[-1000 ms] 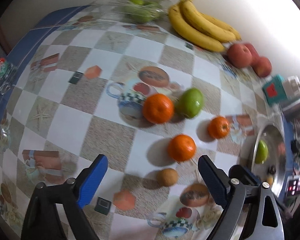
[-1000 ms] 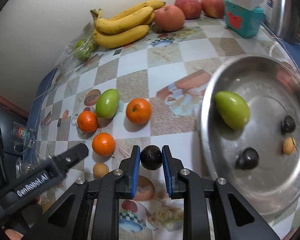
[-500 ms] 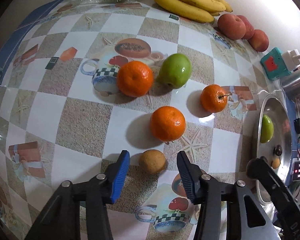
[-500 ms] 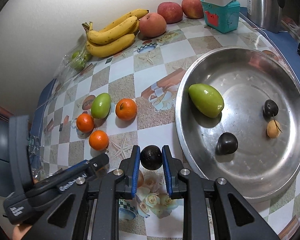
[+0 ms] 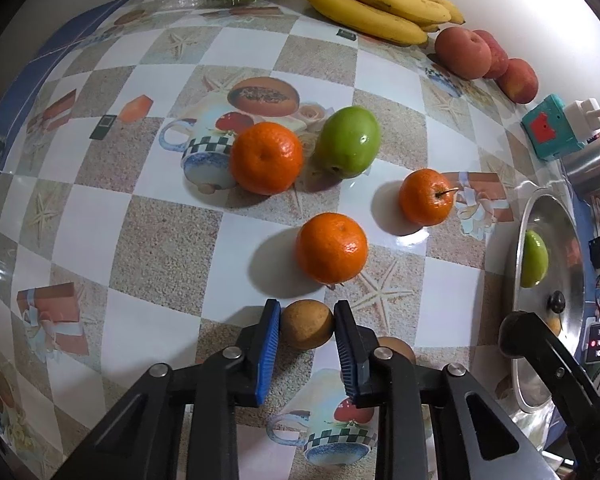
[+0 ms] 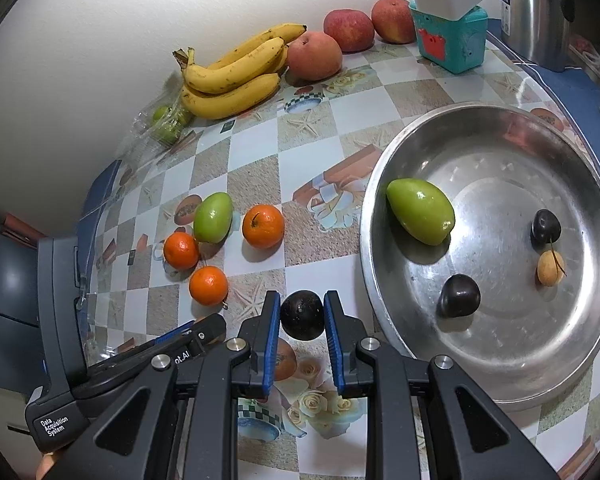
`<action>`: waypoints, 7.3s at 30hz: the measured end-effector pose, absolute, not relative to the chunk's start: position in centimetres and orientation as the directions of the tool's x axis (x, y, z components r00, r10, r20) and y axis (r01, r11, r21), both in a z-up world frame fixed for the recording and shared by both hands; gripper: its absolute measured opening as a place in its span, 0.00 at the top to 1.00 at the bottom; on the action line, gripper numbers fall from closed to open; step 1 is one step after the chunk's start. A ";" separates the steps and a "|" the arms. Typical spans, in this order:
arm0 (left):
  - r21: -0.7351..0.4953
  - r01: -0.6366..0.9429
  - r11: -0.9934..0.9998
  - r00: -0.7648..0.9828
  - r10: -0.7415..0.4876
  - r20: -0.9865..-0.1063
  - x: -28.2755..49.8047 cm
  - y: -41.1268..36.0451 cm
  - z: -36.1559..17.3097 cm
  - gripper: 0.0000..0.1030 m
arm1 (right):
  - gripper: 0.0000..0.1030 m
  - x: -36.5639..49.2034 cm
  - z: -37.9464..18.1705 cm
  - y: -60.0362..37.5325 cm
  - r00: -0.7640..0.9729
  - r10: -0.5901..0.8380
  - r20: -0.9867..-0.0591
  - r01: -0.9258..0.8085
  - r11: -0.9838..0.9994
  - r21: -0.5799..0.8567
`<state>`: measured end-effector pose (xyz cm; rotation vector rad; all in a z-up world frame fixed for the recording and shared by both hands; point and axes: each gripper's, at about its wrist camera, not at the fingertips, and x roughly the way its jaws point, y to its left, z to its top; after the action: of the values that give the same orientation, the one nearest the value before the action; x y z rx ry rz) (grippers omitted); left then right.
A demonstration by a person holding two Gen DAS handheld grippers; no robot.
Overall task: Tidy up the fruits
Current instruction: 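Grasp a black round fruit with the right tool while the left tool grasps a small tan round fruit, then carry both fruits over the steel basin and open the left tool, then lower the black fruit into the basin and open the right tool, then withdraw both open tools from the basin toward the mandarins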
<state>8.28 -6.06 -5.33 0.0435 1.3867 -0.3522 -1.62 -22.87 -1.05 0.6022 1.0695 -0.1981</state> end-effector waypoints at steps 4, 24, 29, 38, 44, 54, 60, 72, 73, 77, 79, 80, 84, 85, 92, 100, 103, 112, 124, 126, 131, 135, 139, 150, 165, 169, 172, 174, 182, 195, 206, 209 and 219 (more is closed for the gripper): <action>-0.181 0.275 0.944 0.160 -0.230 -0.960 8.2 -6.2 -4.4 0.72 | 0.78 -1.6 -0.9 -23.0 0.484 0.136 -0.865 0.431 0.823 0.370; -0.222 0.415 0.882 0.258 -0.348 -0.901 5.7 -10.2 0.3 0.72 | 0.78 -4.3 -0.2 -28.0 0.493 0.030 -0.870 0.554 0.760 0.340; -0.235 0.508 0.828 0.245 -0.401 -0.883 3.9 -13.2 1.0 0.72 | 0.78 -6.1 0.0 -30.6 0.479 -0.030 -0.877 0.624 0.715 0.316; -0.236 0.623 0.745 0.226 -0.461 -0.858 1.5 -17.6 1.2 0.72 | 0.78 -8.2 0.2 -33.4 0.475 -0.078 -0.877 0.685 0.658 0.312; -0.241 0.652 0.719 0.221 -0.484 -0.847 1.6 -19.5 0.2 0.71 | 0.78 -8.1 -1.0 -34.1 0.464 -0.065 -0.884 0.698 0.642 0.319; -0.249 0.658 0.711 0.206 -0.488 -0.848 1.9 -20.5 -1.7 0.71 | 0.78 -7.7 -2.8 -34.5 0.437 -0.044 -0.898 0.709 0.631 0.314; -0.253 0.661 0.706 0.191 -0.485 -0.854 1.8 -20.9 -2.4 0.71 | 0.78 -7.6 -3.3 -34.5 0.425 -0.040 -0.904 0.713 0.630 0.307; -0.246 0.662 0.708 0.192 -0.478 -0.857 1.8 -21.1 -2.5 0.70 | 0.77 -7.3 -3.5 -34.5 0.413 -0.043 -0.910 0.717 0.631 0.296; -0.248 0.663 0.706 0.191 -0.479 -0.857 1.8 -21.1 -2.5 0.70 | 0.77 -7.4 -3.5 -34.5 0.412 -0.046 -0.910 0.718 0.630 0.294; -0.247 0.662 0.708 0.193 -0.479 -0.856 1.8 -21.0 -2.4 0.65 | 0.77 -7.4 -3.3 -34.6 0.414 -0.051 -0.909 0.720 0.629 0.293; -0.254 0.660 0.707 0.190 -0.484 -0.854 1.9 -20.9 -2.3 0.64 | 0.76 -7.6 -3.2 -34.6 0.417 -0.054 -0.907 0.720 0.628 0.294; -0.255 0.659 0.708 0.191 -0.485 -0.853 2.0 -20.9 -2.2 0.64 | 0.76 -7.6 -3.1 -34.7 0.420 -0.054 -0.906 0.720 0.628 0.296; -0.253 0.656 0.711 0.205 -0.490 -0.847 2.1 -20.7 -1.6 0.64 | 0.76 -7.8 -2.5 -34.7 0.433 -0.062 -0.899 0.714 0.632 0.301; -0.250 0.653 0.715 0.210 -0.488 -0.847 2.2 -20.5 -1.4 0.64 | 0.76 -7.8 -2.4 -34.8 0.437 -0.063 -0.897 0.712 0.633 0.302; -0.211 0.601 0.771 0.243 -0.428 -0.871 3.3 -19.4 -1.3 0.64 | 0.76 -8.0 -1.9 -34.7 0.448 -0.070 -0.891 0.704 0.642 0.303; -0.200 0.496 0.845 0.239 -0.354 -0.904 5.0 -16.9 -1.7 0.64 | 0.76 -7.5 -2.1 -34.3 0.438 -0.062 -0.897 0.695 0.656 0.293; -0.182 0.456 0.871 0.248 -0.321 -0.914 5.6 -15.9 -1.7 0.64 | 0.76 -7.2 -2.0 -34.0 0.434 -0.059 -0.899 0.687 0.667 0.288; -0.194 0.363 0.911 0.271 -0.302 -0.914 6.9 -13.1 -0.8 0.63 | 0.76 -6.2 -1.3 -32.4 0.436 -0.051 -0.898 0.653 0.704 0.277; -0.171 0.320 0.932 0.283 -0.266 -0.921 7.3 -12.1 -0.6 0.26 | 0.38 -5.9 -1.2 -32.2 0.421 -0.064 -0.905 0.647 0.721 0.250; -0.155 0.308 0.939 0.284 -0.246 -0.927 7.4 -11.9 -0.9 0.22 | 0.35 -5.9 -1.1 -32.2 0.428 -0.068 -0.901 0.643 0.724 0.250; -0.114 0.288 0.951 0.309 -0.204 -0.929 7.5 -11.3 -1.2 0.10 | 0.30 -5.8 -1.1 -32.0 0.419 -0.083 -0.904 0.634 0.739 0.226; -0.101 0.279 0.955 0.322 -0.192 -0.927 7.6 -11.0 -1.2 0.03 | 0.28 -5.6 -1.2 -31.8 0.410 -0.091 -0.907 0.626 0.751 0.208; -0.086 0.275 0.957 0.332 -0.179 -0.926 7.7 -10.9 -1.2 0.01 | 0.15 -5.5 -1.2 -31.6 0.407 -0.100 -0.908 0.625 0.755 0.197; -0.038 0.275 0.961 0.373 -0.143 -0.917 7.8 -10.5 -0.8 0.00 | 0.07 -5.5 -1.1 -31.5 0.413 -0.135 -0.901 0.623 0.763 0.171; 0.036 0.286 0.958 0.446 -0.099 -0.890 8.6 -8.5 0.8 0.00 | 0.07 -4.4 -0.9 -30.1 0.454 -0.118 -0.883 0.579 0.792 0.192; 0.061 0.277 0.959 0.464 -0.078 -0.883 9.1 -7.5 1.1 0.00 | 0.07 -3.9 -0.7 -29.4 0.468 -0.107 -0.877 0.557 0.807 0.198; 0.047 0.268 0.962 0.458 -0.084 -0.885 9.6 -6.7 1.1 0.00 | 0.07 -3.3 -0.6 -28.7 0.475 -0.097 -0.875 0.538 0.819 0.201; 0.031 0.255 0.967 0.447 -0.089 -0.890 10.0 -5.9 1.0 0.00 | 0.07 -2.9 -0.6 -28.2 0.478 -0.088 -0.874 0.524 0.827 0.204; -0.036 0.154 0.987 0.415 -0.098 -0.905 11.6 -2.3 0.7 0.00 | 0.07 -1.1 -0.5 -25.5 0.498 -0.050 -0.866 0.445 0.871 0.206; -0.080 0.118 0.990 0.382 -0.119 -0.916 13.1 -0.9 -0.3 0.01 | 0.07 2.2 -0.8 -20.6 0.524 0.053 -0.850 0.305 0.920 0.246; -0.134 0.126 0.983 0.329 -0.169 -0.929 14.4 -1.6 -1.9 0.11 | 0.08 4.1 -2.4 -20.8 0.504 0.038 -0.863 0.334 0.913 0.235; -0.156 0.138 0.978 0.314 -0.193 -0.930 14.7 -2.0 -2.4 0.12 | 0.12 4.6 -2.9 -21.0 0.496 0.033 -0.868 0.342 0.911 0.231; -0.224 0.118 0.967 0.252 -0.247 -0.936 15.7 -2.5 -4.2 0.19 | 0.19 6.4 -4.4 -21.0 0.465 0.025 -0.885 0.346 0.915 0.208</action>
<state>15.67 -2.54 -4.19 -0.1156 1.2930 -0.2491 6.37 -20.99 -4.42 0.3866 1.0758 -0.2034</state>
